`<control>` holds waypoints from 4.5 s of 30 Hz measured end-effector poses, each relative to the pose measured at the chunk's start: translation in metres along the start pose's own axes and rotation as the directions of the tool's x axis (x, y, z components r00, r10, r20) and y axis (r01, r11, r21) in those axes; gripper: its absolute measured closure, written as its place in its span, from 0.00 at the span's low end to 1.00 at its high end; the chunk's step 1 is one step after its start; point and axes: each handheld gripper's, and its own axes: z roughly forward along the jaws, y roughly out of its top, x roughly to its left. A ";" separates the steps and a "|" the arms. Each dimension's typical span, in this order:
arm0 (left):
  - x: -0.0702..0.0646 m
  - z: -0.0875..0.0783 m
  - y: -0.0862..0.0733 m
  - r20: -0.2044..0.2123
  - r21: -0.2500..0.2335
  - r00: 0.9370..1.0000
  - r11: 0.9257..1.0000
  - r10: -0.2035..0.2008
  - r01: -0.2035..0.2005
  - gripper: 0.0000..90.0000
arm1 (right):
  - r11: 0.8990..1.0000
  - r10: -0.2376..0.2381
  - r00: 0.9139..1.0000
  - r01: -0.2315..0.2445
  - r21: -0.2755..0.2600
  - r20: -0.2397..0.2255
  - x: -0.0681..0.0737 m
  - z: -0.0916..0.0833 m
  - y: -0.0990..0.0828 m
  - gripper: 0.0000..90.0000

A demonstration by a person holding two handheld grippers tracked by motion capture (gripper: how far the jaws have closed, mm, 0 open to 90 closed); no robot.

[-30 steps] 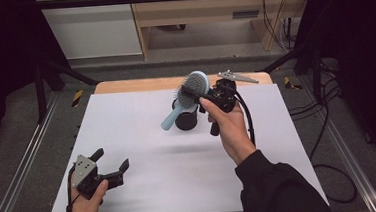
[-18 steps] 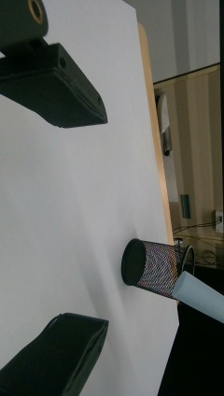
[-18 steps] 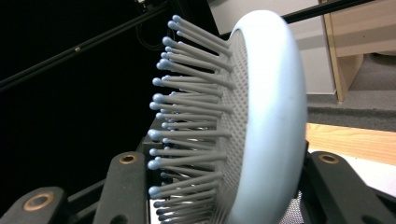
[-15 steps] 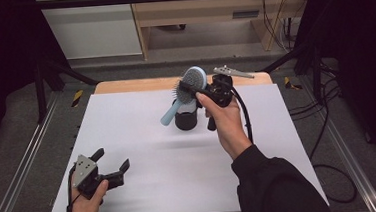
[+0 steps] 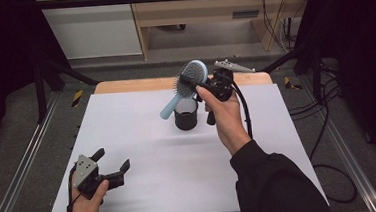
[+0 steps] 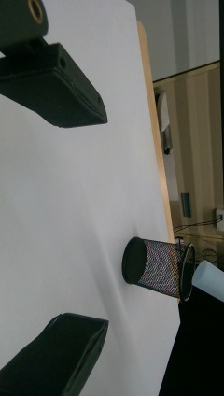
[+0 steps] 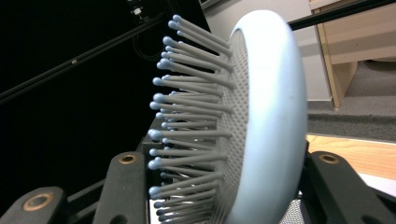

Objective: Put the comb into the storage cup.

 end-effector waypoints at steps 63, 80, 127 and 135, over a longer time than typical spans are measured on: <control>-0.001 0.000 0.000 -0.002 0.000 1.000 1.000 0.010 -0.010 0.03 | 0.998 0.013 0.994 -0.006 -0.062 0.112 -0.037 -0.022 0.018 0.57; -0.001 0.000 0.000 0.000 0.000 1.000 1.000 0.009 -0.009 0.03 | 0.998 0.014 0.993 -0.008 -0.055 0.120 -0.041 -0.019 0.016 0.57; -0.001 0.001 0.000 0.002 0.000 1.000 1.000 0.011 -0.011 0.03 | 1.000 0.011 0.987 -0.008 -0.020 0.159 -0.052 -0.007 0.005 0.56; -0.002 0.001 0.000 0.002 0.000 1.000 1.000 0.012 -0.012 0.03 | 1.000 0.007 0.987 -0.006 -0.012 0.161 -0.052 -0.006 0.004 0.56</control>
